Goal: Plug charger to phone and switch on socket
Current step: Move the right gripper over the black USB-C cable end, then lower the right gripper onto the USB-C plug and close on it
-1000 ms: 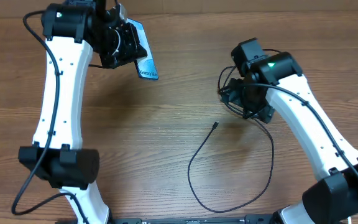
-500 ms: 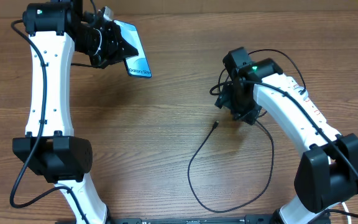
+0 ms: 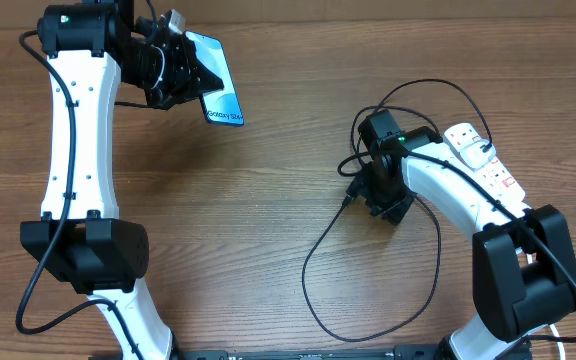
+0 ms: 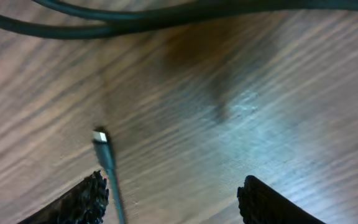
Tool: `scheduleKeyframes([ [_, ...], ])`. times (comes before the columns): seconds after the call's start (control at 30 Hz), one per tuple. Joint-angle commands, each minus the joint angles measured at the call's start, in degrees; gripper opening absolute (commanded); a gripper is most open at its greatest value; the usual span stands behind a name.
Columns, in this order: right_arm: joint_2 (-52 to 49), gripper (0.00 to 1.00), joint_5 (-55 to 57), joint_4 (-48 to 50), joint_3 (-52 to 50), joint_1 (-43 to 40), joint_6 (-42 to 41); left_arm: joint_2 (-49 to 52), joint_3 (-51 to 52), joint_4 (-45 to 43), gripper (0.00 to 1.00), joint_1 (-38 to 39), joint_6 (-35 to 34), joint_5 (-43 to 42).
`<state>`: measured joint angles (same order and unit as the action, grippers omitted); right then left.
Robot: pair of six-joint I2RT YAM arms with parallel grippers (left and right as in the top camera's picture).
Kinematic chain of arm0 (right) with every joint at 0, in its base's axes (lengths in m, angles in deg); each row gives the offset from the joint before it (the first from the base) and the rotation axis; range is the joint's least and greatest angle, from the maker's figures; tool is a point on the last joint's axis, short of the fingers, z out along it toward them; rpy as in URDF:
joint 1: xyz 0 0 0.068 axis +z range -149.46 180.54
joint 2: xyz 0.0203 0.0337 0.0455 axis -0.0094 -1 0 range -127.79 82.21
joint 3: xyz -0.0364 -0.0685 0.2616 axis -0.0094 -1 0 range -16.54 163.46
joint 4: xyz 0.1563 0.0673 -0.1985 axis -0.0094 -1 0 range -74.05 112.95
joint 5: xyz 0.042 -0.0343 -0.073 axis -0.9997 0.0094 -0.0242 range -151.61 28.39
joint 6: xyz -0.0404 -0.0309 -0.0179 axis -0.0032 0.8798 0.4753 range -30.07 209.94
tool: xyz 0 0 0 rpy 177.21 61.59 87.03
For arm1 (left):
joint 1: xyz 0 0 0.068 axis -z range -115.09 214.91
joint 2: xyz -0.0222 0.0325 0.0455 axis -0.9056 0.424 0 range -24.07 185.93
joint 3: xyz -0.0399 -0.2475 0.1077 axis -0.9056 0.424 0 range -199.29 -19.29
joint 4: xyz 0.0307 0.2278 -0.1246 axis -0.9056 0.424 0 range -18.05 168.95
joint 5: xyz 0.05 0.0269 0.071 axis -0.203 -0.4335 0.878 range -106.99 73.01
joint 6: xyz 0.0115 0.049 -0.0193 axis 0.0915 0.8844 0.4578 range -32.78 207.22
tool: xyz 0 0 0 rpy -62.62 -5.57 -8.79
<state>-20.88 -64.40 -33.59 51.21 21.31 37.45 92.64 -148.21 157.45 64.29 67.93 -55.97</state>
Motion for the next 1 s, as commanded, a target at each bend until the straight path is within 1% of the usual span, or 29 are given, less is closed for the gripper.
scheduleKeyframes([
  [0.0, 0.1, 0.68, -0.6, 0.9, 0.0, 1.6, -0.6, 0.1, -0.2, -0.3, 0.04, 0.3, 1.3, -1.1],
  [0.17, 0.1, 0.69, -0.5, 3.0, 0.0, 4.9, -0.6, 0.1, -0.2, -0.2, 0.04, 0.3, 1.3, -1.1],
  [0.4, 0.0, 0.69, 5.8, 3.9, 0.0, 7.9, -7.7, 0.1, -0.2, 0.2, 0.04, 0.3, 1.3, -1.1],
  [0.53, -0.6, 0.68, 5.9, 5.5, 0.0, 8.2, -9.5, 0.1, -0.2, 0.1, 0.04, 0.3, 1.3, -1.1],
  [0.6, -1.0, 0.65, 5.7, 6.2, 0.0, 8.2, -9.5, 0.1, -0.2, 0.2, 0.04, 0.3, 1.3, -1.1],
  [0.97, -4.0, 0.65, 5.5, 5.9, 0.2, 9.7, -8.6, 0.1, -0.2, 0.0, 0.04, 0.3, 1.1, -1.1],
])
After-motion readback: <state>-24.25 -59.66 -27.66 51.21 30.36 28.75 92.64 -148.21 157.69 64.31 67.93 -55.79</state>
